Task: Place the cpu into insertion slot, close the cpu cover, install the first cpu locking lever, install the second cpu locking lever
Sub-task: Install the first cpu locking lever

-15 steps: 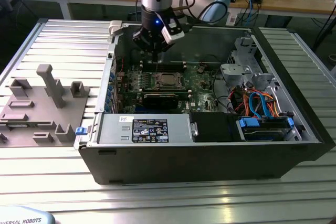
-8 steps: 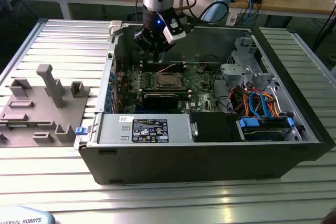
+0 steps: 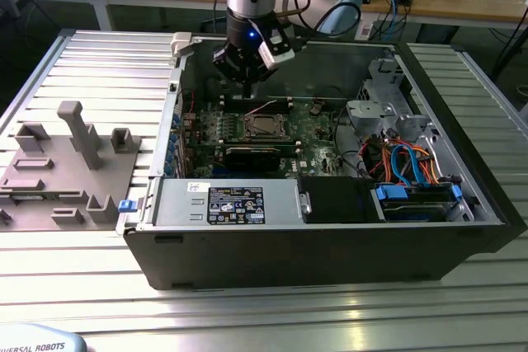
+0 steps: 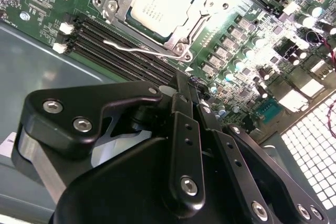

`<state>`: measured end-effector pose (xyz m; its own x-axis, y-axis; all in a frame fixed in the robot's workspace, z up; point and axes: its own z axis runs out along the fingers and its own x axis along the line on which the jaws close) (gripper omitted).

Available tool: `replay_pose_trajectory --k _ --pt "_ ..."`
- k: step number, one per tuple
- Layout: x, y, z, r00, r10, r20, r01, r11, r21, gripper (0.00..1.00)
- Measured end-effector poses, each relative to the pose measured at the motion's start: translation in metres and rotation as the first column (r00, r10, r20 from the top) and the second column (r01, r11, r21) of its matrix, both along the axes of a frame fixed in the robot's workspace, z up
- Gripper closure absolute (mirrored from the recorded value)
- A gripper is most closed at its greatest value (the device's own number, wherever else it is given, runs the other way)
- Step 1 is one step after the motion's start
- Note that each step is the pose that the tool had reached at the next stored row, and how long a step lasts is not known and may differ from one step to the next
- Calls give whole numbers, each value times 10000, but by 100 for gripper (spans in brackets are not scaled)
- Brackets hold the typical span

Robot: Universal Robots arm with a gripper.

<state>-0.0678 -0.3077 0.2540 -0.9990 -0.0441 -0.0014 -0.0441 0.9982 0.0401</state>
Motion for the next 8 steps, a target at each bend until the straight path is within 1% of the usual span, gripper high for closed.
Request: replay_pose_trajectory --k 4,7,8 --pt "25 0 0 10000 -1 0 1 10000 0 89" --pt "86 0 -1 10000 0 0 0 10000 0 89" --pt "90 0 -1 10000 -1 0 1 10000 0 89"
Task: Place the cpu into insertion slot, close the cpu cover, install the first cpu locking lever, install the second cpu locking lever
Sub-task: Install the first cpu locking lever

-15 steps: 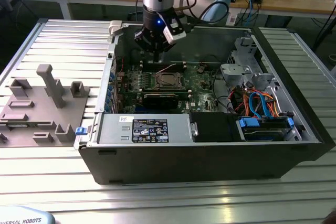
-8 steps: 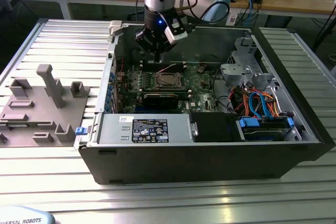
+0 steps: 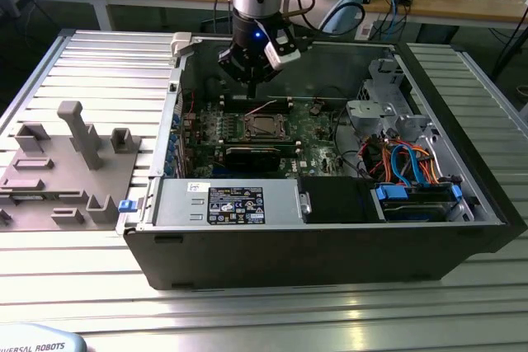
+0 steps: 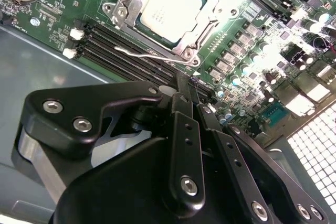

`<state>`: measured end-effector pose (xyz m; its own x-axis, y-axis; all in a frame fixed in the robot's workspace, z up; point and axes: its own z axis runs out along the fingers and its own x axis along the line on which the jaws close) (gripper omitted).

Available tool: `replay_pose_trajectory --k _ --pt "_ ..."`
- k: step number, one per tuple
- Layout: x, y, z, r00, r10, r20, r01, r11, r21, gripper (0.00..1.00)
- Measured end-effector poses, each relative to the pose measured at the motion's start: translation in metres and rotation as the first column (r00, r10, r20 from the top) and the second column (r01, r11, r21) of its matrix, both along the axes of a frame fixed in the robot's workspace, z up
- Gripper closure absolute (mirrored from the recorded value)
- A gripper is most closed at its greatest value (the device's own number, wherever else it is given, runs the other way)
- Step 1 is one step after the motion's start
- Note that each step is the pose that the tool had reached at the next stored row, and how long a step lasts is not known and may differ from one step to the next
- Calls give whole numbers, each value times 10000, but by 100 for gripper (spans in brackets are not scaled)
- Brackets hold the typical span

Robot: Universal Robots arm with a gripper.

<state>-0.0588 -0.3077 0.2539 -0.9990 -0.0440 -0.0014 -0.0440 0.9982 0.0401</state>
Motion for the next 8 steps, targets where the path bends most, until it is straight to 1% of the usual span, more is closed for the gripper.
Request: replay_pose_trajectory --k 8 --pt "30 0 0 10000 1 0 -1 10000 0 89"
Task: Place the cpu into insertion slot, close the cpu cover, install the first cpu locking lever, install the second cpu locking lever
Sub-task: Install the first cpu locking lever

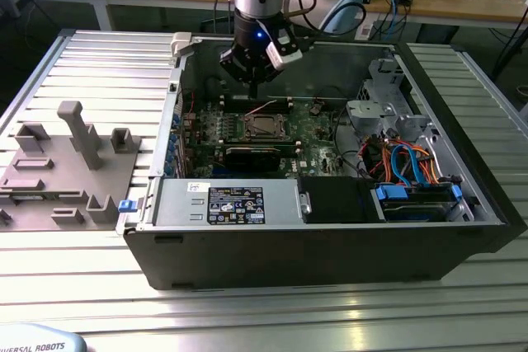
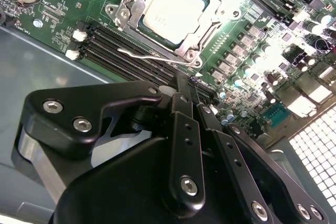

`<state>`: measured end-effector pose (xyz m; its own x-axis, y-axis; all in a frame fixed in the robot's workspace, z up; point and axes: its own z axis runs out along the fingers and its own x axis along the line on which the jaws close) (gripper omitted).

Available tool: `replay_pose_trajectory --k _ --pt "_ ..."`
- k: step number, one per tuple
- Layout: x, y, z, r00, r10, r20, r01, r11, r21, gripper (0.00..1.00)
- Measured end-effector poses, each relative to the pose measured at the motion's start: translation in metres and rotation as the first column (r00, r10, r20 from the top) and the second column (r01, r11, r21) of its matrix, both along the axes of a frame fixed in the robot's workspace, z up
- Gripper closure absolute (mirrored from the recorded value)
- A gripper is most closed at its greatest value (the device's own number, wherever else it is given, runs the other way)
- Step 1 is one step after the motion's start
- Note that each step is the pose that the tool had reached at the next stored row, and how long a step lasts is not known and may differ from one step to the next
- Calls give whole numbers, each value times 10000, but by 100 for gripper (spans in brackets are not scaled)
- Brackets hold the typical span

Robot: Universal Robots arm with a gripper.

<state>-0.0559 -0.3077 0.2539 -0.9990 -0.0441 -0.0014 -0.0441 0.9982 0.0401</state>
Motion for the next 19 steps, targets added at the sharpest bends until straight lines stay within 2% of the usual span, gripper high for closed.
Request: replay_pose_trajectory --k 19 --pt "73 0 -1 10000 0 0 0 10000 0 89"
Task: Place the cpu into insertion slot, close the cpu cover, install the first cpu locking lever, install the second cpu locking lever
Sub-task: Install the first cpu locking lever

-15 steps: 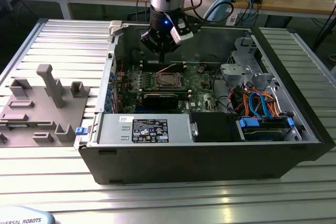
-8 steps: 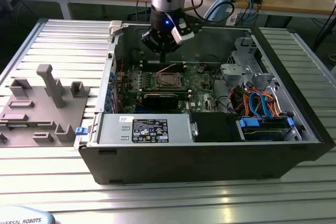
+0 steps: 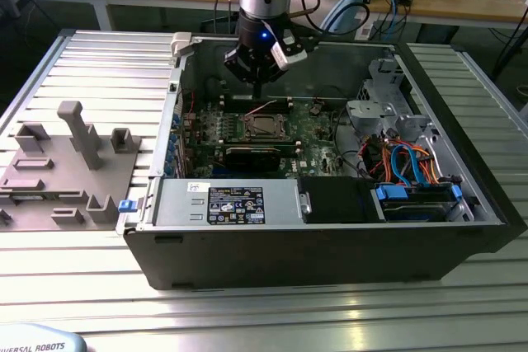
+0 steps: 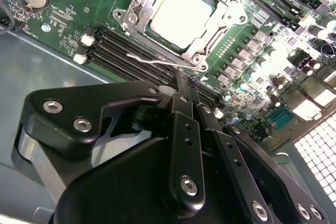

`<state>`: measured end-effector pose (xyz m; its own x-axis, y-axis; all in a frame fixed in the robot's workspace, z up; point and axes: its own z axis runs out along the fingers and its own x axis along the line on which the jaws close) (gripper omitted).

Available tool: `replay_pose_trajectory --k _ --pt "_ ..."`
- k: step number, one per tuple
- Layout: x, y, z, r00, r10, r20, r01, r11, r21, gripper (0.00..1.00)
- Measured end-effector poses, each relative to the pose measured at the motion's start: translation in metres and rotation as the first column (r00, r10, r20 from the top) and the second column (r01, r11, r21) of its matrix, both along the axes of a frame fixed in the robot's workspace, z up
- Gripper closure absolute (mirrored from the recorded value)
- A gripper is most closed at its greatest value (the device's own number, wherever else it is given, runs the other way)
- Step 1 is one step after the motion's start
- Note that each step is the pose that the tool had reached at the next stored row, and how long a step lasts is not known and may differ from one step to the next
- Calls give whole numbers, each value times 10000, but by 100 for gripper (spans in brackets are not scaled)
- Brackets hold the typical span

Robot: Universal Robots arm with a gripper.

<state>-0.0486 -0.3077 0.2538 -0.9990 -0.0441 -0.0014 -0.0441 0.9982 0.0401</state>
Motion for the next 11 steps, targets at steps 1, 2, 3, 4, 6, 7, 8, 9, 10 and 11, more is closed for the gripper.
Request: replay_pose_trajectory --k 1,2,3,4,6,7,8,9,10,11 --pt "3 0 0 10000 0 1 0 10000 0 89" --pt "8 0 0 10000 -1 0 1 10000 0 89" --pt "12 0 0 10000 0 0 0 10000 0 89" --pt "15 0 -1 10000 -1 0 1 10000 1 89" --pt "22 0 -1 10000 0 0 0 10000 1 89" --pt "27 0 -1 10000 0 0 0 10000 1 89" --pt "31 0 -1 10000 0 1 0 10000 1 89" --pt "36 0 -1 10000 0 0 0 10000 1 89" --pt "41 0 -1 10000 0 0 0 10000 0 89" --pt "45 0 -1 10000 0 0 0 10000 0 89"
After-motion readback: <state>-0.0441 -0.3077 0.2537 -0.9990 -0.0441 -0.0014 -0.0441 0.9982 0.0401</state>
